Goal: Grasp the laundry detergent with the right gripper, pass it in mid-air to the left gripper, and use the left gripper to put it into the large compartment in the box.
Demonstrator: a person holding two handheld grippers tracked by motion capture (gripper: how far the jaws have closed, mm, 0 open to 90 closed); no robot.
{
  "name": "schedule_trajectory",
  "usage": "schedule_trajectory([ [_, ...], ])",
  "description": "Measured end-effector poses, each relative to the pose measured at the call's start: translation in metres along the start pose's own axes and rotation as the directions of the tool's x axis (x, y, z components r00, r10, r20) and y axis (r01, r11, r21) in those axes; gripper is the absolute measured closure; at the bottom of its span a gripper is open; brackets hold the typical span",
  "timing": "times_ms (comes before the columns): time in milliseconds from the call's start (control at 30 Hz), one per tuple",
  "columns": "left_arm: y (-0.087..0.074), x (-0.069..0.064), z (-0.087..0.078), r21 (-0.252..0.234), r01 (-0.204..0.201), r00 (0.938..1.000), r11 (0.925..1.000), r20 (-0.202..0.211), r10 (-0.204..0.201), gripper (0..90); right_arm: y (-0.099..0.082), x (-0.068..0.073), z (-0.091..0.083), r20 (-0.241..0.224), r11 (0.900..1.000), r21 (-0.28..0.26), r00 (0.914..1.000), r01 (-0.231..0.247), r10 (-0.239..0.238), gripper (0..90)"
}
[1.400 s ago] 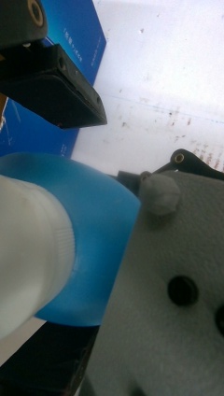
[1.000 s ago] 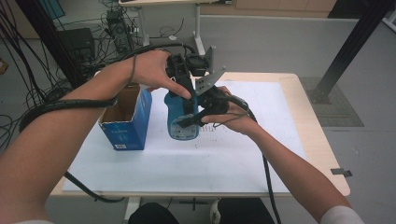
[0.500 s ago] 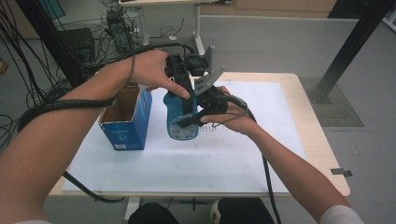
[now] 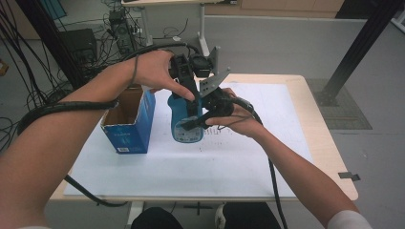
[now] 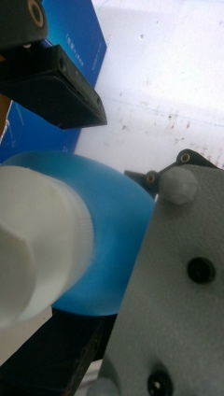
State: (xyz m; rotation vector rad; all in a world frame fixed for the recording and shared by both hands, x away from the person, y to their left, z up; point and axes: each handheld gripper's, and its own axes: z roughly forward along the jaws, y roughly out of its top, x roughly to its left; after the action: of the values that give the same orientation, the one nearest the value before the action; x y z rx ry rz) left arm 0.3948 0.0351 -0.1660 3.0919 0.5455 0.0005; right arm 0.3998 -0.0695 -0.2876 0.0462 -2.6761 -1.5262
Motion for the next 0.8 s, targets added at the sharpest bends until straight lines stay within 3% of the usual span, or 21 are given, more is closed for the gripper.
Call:
schedule_trajectory([
  [800, 0.0005, 0.0001, -0.0001, 0.006, -0.003, 1.0000, 1.0000, -0.004, 0.003, 5.8, 0.0004, 0.0004, -0.0015, -0.001, 1.0000, -0.005, 1.0000, 0.003, -0.003, 45.0],
])
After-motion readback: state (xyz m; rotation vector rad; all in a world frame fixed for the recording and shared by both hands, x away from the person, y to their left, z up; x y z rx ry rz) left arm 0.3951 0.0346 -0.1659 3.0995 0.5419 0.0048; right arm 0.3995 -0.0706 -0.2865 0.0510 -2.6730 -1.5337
